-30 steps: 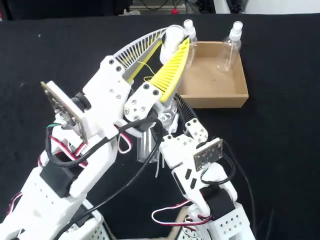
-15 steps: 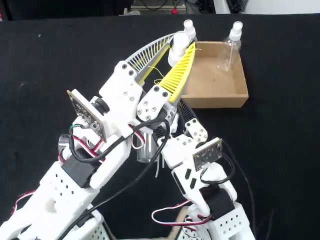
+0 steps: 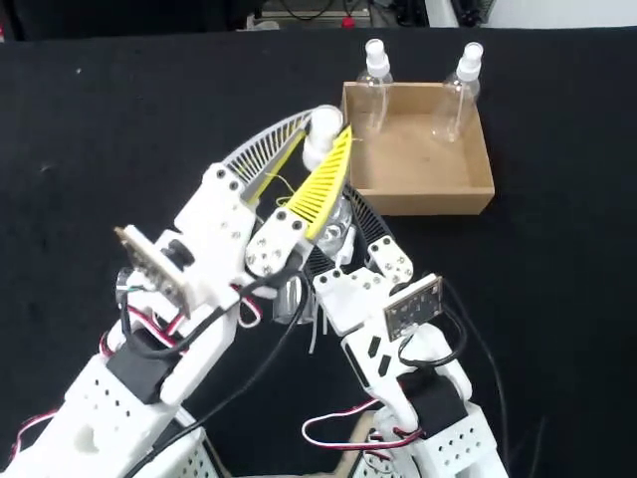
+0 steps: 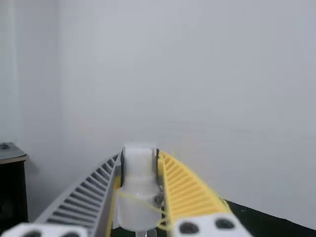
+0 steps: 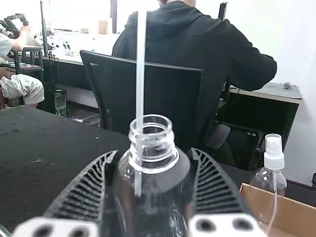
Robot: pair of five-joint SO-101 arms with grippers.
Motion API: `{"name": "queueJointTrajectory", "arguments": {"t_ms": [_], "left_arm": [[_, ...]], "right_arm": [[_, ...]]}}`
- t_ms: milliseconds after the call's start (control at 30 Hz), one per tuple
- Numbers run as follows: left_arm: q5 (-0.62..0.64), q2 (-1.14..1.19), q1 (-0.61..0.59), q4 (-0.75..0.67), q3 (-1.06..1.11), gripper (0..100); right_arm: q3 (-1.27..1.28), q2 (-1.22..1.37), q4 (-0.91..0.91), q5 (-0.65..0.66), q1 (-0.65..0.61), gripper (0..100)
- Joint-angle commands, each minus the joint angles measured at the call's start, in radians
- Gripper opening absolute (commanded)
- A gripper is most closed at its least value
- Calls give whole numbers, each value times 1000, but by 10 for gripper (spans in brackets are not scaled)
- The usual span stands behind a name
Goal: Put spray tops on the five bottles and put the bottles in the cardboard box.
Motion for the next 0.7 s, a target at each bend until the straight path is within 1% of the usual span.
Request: {"name": "queueJointTrajectory", "arguments": {"t_ms": [0, 100, 167, 267, 333, 400, 567, 667], "left_arm": [[100, -25, -42, 5, 19, 36], [233, -32, -101, 3, 41, 37], [278, -28, -130, 6, 48, 38], [282, -34, -140, 9, 93, 83], [282, -35, -120, 8, 120, 127], [282, -35, -101, 8, 139, 152], [282, -35, -62, 8, 153, 145], [282, -35, -61, 9, 153, 148]], "right_arm": [[-12, -15, 17, -9, -12, 81], [-12, -15, 17, -9, -12, 81], [-12, -15, 17, -9, -12, 81], [-12, -15, 17, -9, -12, 81], [-12, -15, 17, -9, -12, 81], [-12, -15, 17, -9, -12, 81], [-12, -15, 17, -9, -12, 81], [-12, -15, 17, -9, -12, 81]]}}
